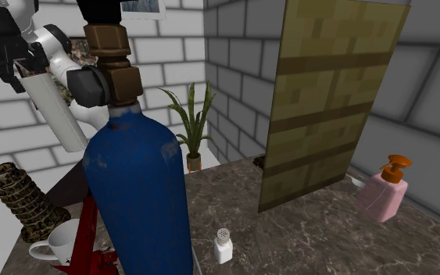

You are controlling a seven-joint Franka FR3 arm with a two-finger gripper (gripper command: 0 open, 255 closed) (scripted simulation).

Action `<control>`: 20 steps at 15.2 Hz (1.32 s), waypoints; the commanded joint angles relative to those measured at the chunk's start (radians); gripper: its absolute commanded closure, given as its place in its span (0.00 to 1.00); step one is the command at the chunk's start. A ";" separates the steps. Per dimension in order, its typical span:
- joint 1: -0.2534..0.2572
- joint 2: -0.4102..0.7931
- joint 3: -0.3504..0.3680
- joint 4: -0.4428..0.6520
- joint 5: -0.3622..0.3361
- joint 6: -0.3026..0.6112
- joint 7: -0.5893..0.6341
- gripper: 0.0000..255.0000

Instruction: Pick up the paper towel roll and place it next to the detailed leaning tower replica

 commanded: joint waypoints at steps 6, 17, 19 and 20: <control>-0.021 -0.046 -0.029 -0.113 -0.032 0.069 0.003 1.00; -0.058 -0.108 -0.089 -0.275 -0.094 0.171 0.002 1.00; -0.065 -0.117 -0.102 -0.302 -0.107 0.190 0.002 1.00; -0.068 -0.121 -0.109 -0.315 -0.113 0.200 0.001 1.00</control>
